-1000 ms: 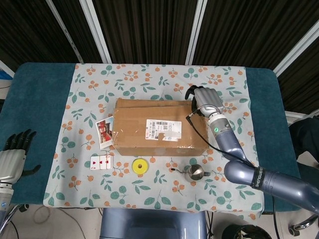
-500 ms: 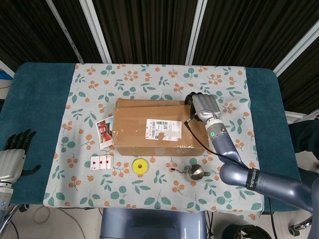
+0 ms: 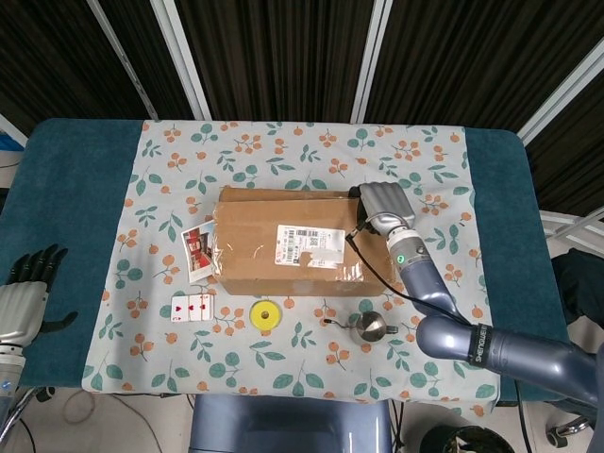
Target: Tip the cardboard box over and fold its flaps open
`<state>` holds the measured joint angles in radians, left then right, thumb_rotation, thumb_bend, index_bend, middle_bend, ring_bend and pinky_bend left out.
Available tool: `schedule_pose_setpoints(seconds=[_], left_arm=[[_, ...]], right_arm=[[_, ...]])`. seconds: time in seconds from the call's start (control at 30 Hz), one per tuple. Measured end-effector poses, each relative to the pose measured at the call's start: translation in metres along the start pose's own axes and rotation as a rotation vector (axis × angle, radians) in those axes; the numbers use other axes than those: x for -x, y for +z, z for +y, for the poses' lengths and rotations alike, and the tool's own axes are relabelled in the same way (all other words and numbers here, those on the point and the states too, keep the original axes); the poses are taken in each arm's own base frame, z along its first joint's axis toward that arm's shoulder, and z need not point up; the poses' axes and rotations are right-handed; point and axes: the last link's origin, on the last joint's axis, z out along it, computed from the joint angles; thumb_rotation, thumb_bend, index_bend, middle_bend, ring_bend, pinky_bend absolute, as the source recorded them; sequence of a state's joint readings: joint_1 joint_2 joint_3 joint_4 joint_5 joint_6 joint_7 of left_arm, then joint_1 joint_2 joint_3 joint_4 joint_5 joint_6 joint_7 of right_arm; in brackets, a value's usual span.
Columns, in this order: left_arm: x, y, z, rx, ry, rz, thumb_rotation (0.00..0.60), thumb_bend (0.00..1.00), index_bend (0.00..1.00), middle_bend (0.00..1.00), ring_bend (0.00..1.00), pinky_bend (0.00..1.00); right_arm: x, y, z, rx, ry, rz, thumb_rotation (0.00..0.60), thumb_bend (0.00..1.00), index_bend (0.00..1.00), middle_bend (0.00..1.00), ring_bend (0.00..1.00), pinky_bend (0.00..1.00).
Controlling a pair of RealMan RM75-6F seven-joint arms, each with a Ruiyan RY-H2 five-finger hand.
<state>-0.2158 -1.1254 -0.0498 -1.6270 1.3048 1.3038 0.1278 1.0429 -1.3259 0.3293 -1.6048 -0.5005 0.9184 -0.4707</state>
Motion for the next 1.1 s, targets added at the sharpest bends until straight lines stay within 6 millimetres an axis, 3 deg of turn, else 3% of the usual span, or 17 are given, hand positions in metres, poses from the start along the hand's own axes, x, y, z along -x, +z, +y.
schedule_pose_setpoints(seconds=[0.33, 0.6, 1.1], left_arm=[[0.0, 0.0, 0.0, 0.003, -0.009, 0.002, 0.6, 0.15, 0.0, 0.0, 0.0, 0.0], [0.0, 0.0, 0.0, 0.0, -0.015, 0.0, 0.6, 0.15, 0.0, 0.0, 0.0, 0.0], [0.002, 0.0, 0.001, -0.008, -0.016, -0.007, 0.6, 0.15, 0.0, 0.0, 0.0, 0.0]], right_arm=[[-0.014, -0.012, -0.024, -0.061, 0.019, 0.026, 0.6, 1.0, 0.54, 0.46, 0.42, 0.43], [-0.039, -0.023, -0.042, -0.096, 0.037, 0.064, 0.6, 1.0, 0.54, 0.46, 0.42, 0.43], [-0.064, -0.041, -0.044, -0.013, 0.048, -0.033, 0.6, 1.0, 0.54, 0.45, 0.42, 0.43]])
